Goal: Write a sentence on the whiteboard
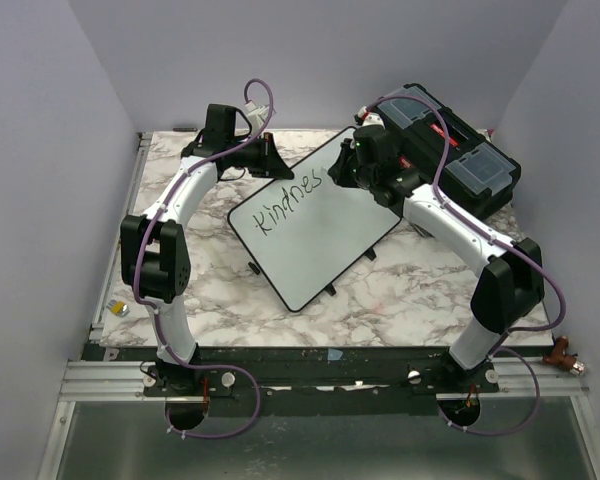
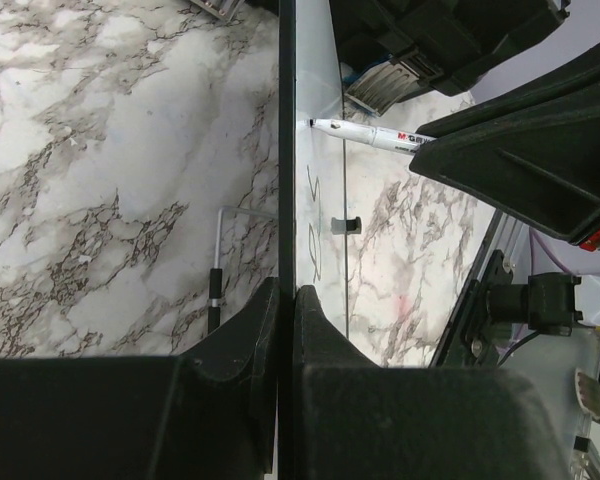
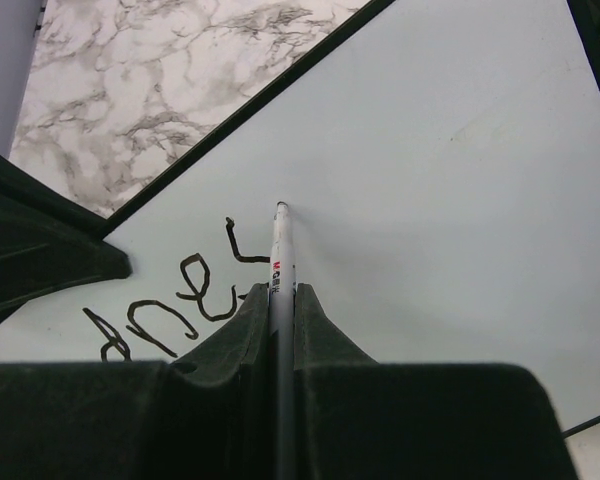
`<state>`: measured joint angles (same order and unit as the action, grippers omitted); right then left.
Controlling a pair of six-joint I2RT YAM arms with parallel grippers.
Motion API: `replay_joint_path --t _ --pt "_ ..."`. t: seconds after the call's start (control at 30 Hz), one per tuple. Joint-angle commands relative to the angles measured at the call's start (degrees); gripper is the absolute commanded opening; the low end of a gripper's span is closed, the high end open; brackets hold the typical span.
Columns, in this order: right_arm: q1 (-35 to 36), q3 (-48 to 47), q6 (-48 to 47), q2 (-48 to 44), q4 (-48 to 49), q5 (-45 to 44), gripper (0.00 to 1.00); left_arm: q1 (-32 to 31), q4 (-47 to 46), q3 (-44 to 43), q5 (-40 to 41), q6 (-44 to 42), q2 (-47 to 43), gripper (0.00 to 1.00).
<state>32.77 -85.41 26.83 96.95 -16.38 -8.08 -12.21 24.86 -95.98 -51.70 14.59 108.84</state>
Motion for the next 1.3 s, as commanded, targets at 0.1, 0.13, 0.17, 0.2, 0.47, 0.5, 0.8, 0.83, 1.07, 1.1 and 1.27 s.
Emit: replay_joint_path --t 0.1,0.13,0.17,0.2,0.47,0.5,0.8,0.83,1.07,1.1,1.27 --pt "-0.34 -0.93 -1.01 1.04 -0.1 2.05 0.01 -1.06 -1.22 0.97 -1.55 -3.69 -2.22 0.0" --pt "-0.34 -0.83 -1.03 0.99 -0.06 2.54 0.01 -1.07 -1.23 0.97 -1.56 -3.69 -2.23 0.0" --pt "-0.35 -0.81 -1.08 1.04 -0.02 3.2 0.01 -1.06 -1.23 0.93 -1.56 -3.69 -2.23 0.0" --pt "-0.34 -0.75 -1.07 1.06 -0.19 3.68 0.01 -1.07 -1.24 0.97 -1.56 -3.69 -2.23 0.0" --pt "-0.34 1.28 -0.72 0.99 -0.23 7.67 0.01 -1.15 -1.36 1.14 -1.64 -3.59 -2.13 0.0" --pt "-0.35 1.49 -0.64 0.97 -0.23 7.68 0.01 -1.15 -1.35 1.1 -1.61 -3.6 -2.22 0.0" --pt "-0.34 3.23 -0.68 0.18 -1.18 6.16 0.01 -1.15 -1.29 1.06 -1.51 -3.6 -2.23 0.0" --pt "-0.34 3.4 -0.7 0.0 -1.28 5.75 0.01 -1.15 -1.25 1.06 -1.51 -3.6 -2.23 0.0" --pt "-0.36 3.82 -0.53 -0.27 -2.07 2.19 0.01 -1.24 -1.37 1.41 -1.55 -3.95 -2.62 0.0" --pt "-0.34 3.77 -0.62 -0.27 -2.29 1.58 0.01 -1.28 -1.43 1.5 -1.5 -3.91 -2.73 0.0" --pt "-0.35 3.01 -0.8 0.04 -3.56 -0.58 0.01 -1.24 -1.47 1.68 -1.72 -4.04 -2.73 0.0"
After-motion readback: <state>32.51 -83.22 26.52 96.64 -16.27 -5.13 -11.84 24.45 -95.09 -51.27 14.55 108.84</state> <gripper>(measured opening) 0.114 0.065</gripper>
